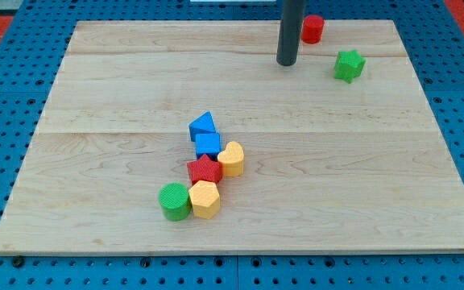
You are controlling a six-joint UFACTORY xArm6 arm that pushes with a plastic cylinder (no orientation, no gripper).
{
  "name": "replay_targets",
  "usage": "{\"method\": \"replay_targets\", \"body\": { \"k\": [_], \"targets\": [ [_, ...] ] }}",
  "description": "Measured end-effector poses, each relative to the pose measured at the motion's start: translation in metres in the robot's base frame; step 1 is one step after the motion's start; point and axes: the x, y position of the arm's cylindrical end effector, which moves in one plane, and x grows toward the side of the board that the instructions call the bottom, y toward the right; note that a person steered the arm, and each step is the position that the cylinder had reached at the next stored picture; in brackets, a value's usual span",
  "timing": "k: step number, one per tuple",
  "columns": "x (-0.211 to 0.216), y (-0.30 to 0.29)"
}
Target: Move green star to the center
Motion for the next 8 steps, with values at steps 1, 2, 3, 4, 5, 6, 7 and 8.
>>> {"method": "replay_targets", "body": {
  "k": [1, 2, 3, 4, 5, 6, 7, 8],
  "targets": [
    [-0.017, 0.105],
    [0.006, 0.160],
    [0.051, 0.113],
    [0.052, -0.004],
    [0.052, 0.073],
    [0.009, 0.081],
    [-0.007, -0.025],
    [0.052, -0.096]
  ]
}}
